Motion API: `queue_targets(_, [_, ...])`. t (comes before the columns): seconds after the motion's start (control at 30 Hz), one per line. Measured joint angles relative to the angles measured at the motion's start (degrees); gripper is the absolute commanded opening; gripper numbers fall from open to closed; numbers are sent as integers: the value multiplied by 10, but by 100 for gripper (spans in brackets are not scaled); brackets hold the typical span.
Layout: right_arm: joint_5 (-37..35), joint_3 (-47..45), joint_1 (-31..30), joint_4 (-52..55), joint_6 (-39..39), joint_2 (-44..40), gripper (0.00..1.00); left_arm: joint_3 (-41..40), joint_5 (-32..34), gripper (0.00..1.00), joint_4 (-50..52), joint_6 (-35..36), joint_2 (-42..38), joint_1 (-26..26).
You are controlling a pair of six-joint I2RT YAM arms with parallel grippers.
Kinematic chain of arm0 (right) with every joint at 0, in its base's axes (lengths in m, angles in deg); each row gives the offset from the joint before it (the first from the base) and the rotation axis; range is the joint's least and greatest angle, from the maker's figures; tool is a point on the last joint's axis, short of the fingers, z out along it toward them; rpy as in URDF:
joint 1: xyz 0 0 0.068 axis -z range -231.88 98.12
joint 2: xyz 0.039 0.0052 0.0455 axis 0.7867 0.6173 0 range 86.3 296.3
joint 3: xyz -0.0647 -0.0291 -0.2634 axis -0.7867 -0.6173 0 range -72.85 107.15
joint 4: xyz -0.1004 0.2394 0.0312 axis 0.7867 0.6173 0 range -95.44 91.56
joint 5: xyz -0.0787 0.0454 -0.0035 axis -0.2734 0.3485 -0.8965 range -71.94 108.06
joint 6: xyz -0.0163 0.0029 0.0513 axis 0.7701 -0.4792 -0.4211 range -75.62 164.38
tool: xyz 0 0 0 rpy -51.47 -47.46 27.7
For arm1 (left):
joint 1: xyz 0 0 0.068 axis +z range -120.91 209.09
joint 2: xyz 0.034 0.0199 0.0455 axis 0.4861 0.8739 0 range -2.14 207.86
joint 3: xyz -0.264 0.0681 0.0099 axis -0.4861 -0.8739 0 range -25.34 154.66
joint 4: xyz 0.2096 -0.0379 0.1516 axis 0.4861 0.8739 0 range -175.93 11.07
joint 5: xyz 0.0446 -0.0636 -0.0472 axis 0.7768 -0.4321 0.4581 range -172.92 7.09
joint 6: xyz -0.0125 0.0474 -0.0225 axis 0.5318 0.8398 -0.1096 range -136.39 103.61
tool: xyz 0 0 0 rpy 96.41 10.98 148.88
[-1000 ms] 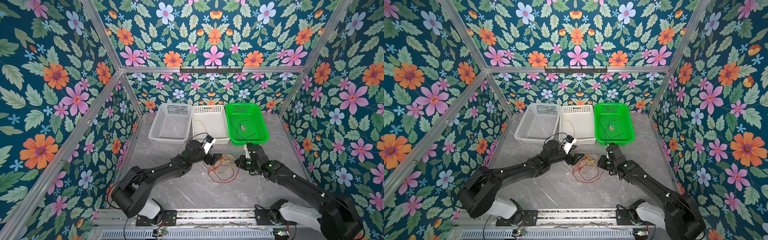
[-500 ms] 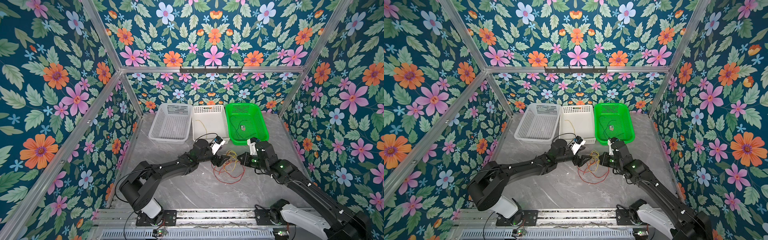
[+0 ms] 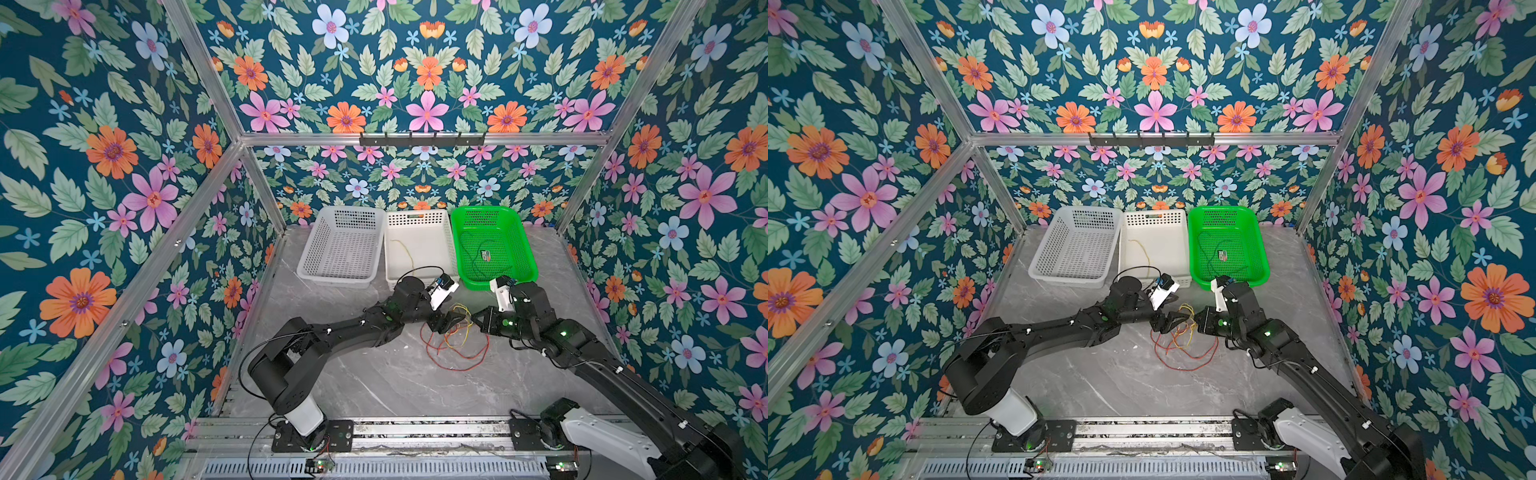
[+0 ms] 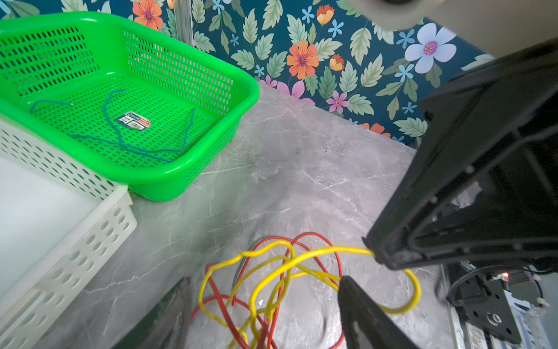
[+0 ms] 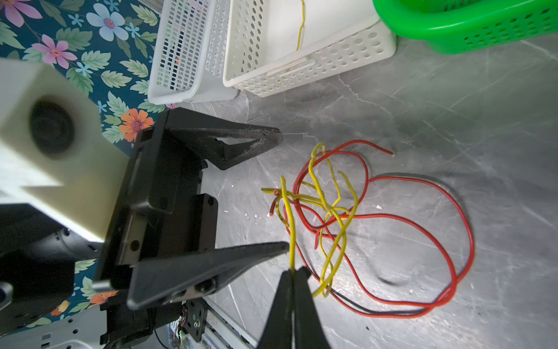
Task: Untangle and sort cables by color
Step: Untie the cable from multiple cables.
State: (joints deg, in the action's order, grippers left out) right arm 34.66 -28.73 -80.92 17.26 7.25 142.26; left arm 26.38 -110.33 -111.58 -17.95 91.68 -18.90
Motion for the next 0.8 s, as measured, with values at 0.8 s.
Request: queue_targets(0.8, [10, -8, 0, -15, 0, 1, 0, 27, -24, 45, 17, 6, 27, -2])
